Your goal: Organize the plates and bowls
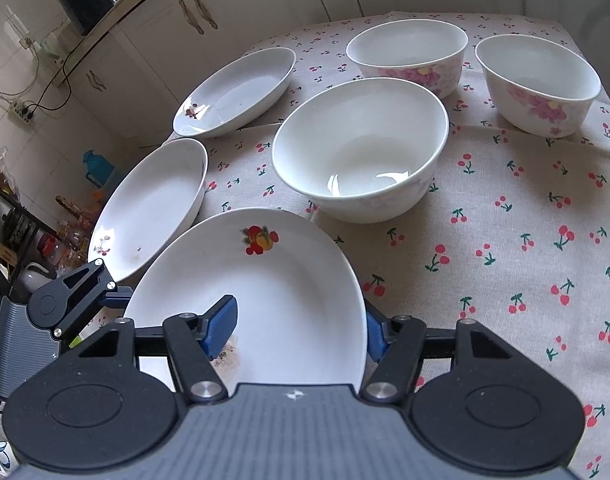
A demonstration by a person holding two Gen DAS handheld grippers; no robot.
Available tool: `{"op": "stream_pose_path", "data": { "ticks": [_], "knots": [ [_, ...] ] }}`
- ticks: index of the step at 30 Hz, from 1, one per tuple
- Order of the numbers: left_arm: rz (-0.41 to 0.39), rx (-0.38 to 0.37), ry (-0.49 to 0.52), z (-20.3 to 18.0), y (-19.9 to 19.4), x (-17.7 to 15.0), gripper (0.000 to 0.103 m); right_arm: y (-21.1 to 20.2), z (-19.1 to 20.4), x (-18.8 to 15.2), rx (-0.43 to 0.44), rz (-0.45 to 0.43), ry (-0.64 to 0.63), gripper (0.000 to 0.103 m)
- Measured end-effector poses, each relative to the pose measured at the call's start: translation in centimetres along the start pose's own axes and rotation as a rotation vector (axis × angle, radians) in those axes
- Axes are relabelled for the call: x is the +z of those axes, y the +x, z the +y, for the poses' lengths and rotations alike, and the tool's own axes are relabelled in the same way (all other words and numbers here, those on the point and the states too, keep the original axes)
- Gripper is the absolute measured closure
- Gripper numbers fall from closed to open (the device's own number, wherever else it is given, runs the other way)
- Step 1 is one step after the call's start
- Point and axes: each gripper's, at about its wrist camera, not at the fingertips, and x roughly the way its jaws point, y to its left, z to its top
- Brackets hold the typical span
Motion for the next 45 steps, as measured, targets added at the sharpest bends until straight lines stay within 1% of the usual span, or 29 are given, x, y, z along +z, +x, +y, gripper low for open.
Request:
{"op": "stream_pose_path", "data": {
  "ticks": [12,24,34,39,45],
  "knots": [
    [0.023,-0.012,0.004,-0.1,-0.2,0.2,0.001,-0.5,0.4,-0.2,-0.005,-0.007,-0.005,0.033],
    [0.002,-0.017,0.001,0.1,-1.9,1.2,0.001,-1.9,1.6,0.3,-0.02,-0.029,-0.03,0.033],
    [-0.019,0.021,-0.033,1.5,-4.5,0.8,0.001,-1.6,4.4,2.1,-0.009,-0.031,-0.081,0.033],
    [-0.031,0.051,-0.051,3.0,-6.1,0.2,0.001,-0.5,6.2,3.4,0.003,-0.031,-0.113,0.033],
    [-0.027,0.092,-0.056,5.1,-7.2,-0.7,0.001,1.6,8.6,5.2,0.015,-0.015,-0.146,0.033]
  ]
}}
